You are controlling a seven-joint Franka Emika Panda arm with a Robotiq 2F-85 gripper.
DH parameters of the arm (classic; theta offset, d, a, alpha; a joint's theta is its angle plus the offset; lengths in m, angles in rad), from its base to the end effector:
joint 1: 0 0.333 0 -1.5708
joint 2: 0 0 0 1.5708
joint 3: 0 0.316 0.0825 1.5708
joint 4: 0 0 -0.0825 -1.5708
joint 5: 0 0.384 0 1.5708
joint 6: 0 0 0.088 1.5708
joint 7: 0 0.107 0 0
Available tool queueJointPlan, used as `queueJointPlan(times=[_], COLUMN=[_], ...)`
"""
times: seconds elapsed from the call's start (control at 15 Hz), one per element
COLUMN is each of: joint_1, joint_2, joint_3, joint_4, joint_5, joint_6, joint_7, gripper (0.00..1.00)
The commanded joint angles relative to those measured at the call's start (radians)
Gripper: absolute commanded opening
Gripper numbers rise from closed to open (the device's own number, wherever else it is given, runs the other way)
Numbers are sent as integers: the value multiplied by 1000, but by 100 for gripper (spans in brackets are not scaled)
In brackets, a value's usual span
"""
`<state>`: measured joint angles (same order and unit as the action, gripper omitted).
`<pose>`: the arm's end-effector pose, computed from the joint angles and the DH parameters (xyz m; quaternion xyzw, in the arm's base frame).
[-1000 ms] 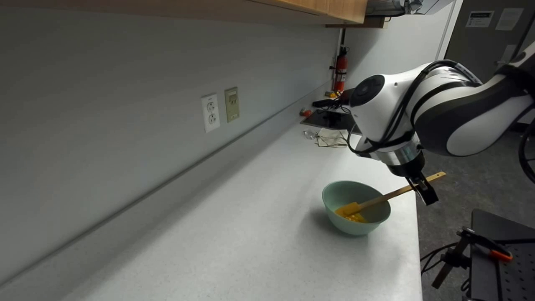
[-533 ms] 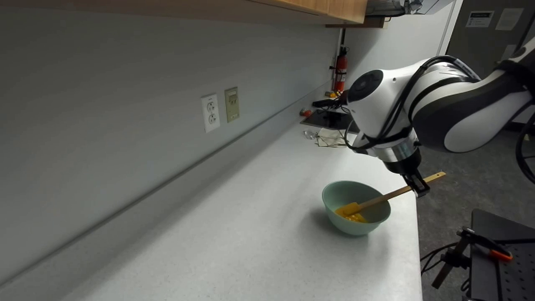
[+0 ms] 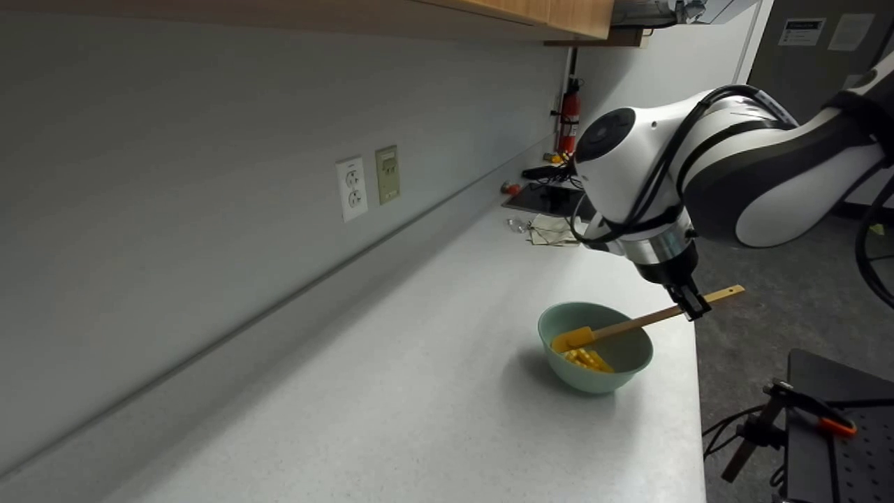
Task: Mix in the bowl with the spatula
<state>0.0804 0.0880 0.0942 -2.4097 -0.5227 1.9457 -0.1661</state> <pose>0.4317 0.0425 0.2510 0.8902 0.3129 -0.2616 0.2028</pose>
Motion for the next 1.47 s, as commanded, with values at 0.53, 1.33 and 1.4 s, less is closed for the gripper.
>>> queueJointPlan(times=[0.53, 1.33, 1.4], joint_1=[64, 75, 75], joint_2=[54, 190, 191], joint_3=[44, 40, 39], joint_4=[163, 221, 225], joint_5=[-61, -84, -91], joint_6=[-319, -426, -442], joint_7=[27, 19, 23], gripper=[4, 4, 4])
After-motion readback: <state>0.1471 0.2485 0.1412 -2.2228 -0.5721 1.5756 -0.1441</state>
